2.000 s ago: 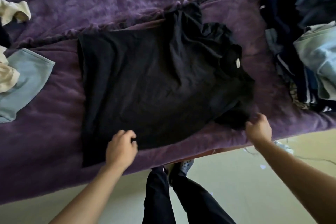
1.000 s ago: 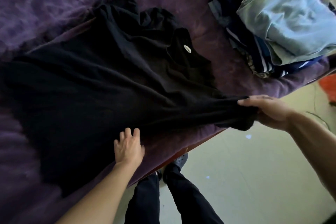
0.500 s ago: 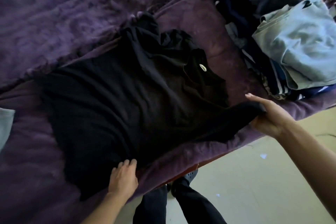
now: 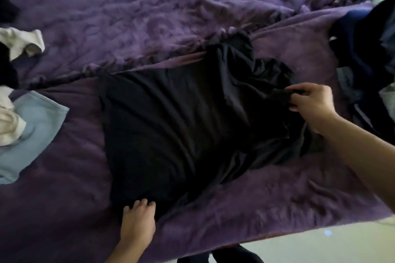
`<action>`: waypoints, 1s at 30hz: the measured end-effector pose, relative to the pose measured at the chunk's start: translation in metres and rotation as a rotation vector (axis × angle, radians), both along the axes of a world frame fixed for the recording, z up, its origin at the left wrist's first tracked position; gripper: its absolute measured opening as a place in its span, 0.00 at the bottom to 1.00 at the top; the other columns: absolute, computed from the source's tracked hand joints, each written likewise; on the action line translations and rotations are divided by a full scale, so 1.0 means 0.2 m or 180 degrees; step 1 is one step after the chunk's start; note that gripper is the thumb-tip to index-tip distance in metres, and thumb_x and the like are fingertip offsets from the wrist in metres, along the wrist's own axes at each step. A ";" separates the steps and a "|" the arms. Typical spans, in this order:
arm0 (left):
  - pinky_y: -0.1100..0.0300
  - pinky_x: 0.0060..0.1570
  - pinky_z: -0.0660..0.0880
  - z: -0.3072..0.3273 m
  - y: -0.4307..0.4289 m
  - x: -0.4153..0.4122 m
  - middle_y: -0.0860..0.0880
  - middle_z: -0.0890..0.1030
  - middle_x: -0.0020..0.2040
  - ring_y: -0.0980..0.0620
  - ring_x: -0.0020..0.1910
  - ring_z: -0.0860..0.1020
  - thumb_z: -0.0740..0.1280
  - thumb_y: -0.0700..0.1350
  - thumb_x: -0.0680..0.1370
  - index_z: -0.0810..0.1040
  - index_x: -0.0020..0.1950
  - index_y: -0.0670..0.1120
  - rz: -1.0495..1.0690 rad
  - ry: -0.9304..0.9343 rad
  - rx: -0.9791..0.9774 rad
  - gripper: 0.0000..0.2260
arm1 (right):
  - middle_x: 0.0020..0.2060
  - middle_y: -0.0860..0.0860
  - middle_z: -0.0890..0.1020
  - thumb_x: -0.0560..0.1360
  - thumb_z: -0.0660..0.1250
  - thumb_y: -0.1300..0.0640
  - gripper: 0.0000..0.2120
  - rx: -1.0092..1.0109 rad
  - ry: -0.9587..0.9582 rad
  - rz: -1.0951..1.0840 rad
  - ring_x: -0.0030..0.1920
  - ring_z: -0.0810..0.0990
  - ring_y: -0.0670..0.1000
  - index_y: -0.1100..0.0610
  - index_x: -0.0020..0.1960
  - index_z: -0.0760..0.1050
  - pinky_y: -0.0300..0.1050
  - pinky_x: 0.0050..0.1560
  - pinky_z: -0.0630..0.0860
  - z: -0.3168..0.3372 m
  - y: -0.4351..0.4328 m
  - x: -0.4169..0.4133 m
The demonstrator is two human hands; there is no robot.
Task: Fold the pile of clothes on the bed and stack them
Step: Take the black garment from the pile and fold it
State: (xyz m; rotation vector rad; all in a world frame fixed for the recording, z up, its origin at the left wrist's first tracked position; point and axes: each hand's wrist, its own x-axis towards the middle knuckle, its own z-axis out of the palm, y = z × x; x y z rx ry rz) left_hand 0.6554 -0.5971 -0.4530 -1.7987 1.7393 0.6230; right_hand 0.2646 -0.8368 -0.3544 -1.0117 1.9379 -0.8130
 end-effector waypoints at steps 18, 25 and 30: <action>0.43 0.55 0.72 0.23 -1.56 0.51 0.33 0.78 0.55 0.32 0.56 0.75 0.62 0.40 0.77 0.76 0.57 0.43 0.2162 0.0616 -0.2417 0.10 | 0.49 0.48 0.76 0.82 0.56 0.57 0.11 0.0132 -0.0616 -0.0792 0.44 0.78 0.47 0.54 0.63 0.70 0.43 0.33 0.79 0.08 -1.09 0.11; 0.40 0.53 0.70 0.10 -1.45 0.18 0.35 0.72 0.59 0.33 0.58 0.70 0.67 0.40 0.72 0.73 0.61 0.44 0.1501 0.0172 -0.2369 0.17 | 0.43 0.45 0.80 0.82 0.54 0.55 0.07 0.0353 -0.0980 0.0226 0.41 0.85 0.50 0.50 0.52 0.71 0.42 0.36 0.80 -0.09 -1.20 0.10; 0.44 0.53 0.73 -0.02 -1.09 -0.31 0.39 0.73 0.65 0.37 0.60 0.72 0.74 0.47 0.67 0.77 0.64 0.46 0.0223 0.0715 -0.1418 0.25 | 0.60 0.55 0.79 0.73 0.69 0.46 0.25 0.0418 0.1414 0.0273 0.61 0.76 0.58 0.55 0.66 0.70 0.49 0.59 0.71 -0.35 -0.84 -0.15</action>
